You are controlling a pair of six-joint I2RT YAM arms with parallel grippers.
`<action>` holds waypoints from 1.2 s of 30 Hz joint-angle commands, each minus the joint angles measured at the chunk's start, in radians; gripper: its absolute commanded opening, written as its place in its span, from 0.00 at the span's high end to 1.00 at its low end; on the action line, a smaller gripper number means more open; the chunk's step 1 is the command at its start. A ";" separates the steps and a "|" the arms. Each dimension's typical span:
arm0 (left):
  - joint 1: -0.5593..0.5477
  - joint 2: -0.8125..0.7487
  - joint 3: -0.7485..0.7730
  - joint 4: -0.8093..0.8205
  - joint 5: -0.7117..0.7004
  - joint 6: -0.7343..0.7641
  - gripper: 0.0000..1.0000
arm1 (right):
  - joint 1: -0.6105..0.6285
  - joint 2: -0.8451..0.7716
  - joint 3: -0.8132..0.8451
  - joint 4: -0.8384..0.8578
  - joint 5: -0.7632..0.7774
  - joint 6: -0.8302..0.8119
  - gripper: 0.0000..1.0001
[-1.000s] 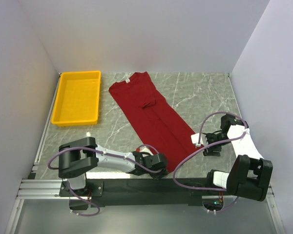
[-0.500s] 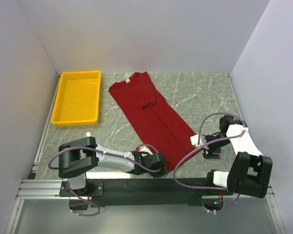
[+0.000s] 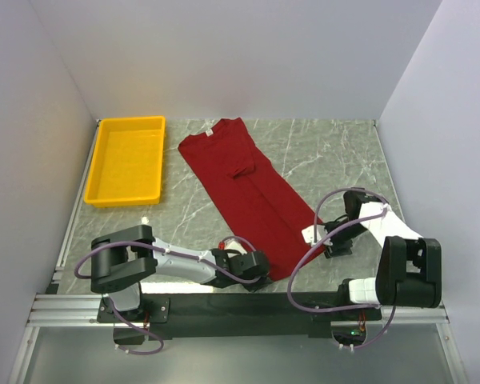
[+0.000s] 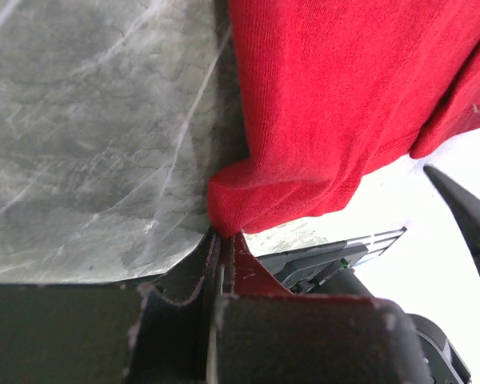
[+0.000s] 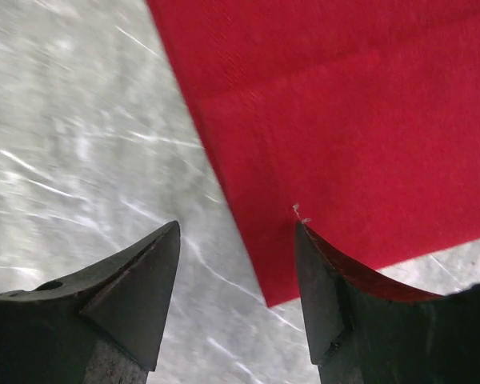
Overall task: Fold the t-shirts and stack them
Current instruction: Fold the tshirt
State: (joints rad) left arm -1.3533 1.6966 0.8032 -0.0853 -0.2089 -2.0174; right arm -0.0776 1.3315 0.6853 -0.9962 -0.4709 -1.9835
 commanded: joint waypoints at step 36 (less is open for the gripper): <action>0.086 -0.173 -0.072 0.053 -0.026 0.123 1.00 | 0.058 -0.028 0.183 -0.024 -0.106 0.095 1.00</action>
State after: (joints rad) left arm -1.2827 1.5715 0.7387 -0.0338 -0.2085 -1.9297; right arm -0.0154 1.3376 0.7986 -0.9386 -0.5217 -1.8988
